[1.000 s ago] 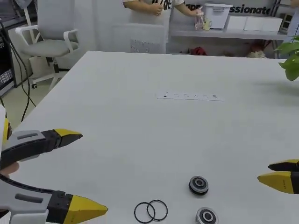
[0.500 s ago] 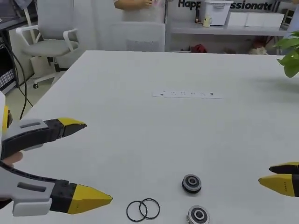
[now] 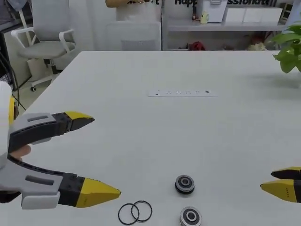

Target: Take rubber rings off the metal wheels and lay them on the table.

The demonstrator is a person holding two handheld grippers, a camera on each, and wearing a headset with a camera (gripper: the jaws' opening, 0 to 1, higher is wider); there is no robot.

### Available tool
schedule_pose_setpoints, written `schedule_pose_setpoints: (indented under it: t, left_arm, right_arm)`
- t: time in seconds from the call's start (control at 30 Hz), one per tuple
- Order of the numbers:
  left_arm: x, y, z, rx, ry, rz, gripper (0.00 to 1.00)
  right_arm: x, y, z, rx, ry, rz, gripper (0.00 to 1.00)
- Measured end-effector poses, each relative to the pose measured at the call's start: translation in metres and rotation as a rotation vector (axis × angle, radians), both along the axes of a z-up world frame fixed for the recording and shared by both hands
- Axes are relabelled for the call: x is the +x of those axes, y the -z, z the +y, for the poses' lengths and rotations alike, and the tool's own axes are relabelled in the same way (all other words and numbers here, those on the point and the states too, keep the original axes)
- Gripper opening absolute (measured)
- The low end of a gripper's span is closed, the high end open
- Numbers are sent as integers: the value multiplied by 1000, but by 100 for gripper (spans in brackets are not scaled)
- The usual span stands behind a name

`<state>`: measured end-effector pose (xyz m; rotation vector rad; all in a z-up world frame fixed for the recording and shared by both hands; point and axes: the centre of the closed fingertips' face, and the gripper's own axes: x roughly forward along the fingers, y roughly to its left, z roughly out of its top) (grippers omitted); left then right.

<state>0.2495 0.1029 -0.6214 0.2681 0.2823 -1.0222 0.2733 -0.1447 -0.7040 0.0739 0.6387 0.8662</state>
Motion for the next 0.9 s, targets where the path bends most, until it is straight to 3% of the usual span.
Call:
schedule_pose_setpoints:
  t: [0.37, 0.9]
  left_arm:
    - [9, -8, -21, 10, 19, -24, 92]
    - [24, -5, -62, -6, 60, -40, 84]
  right_arm:
    - [2, 6, -5, 23, -12, -6, 35]
    - [8, 20, -14, 35, -48, -19, 36]
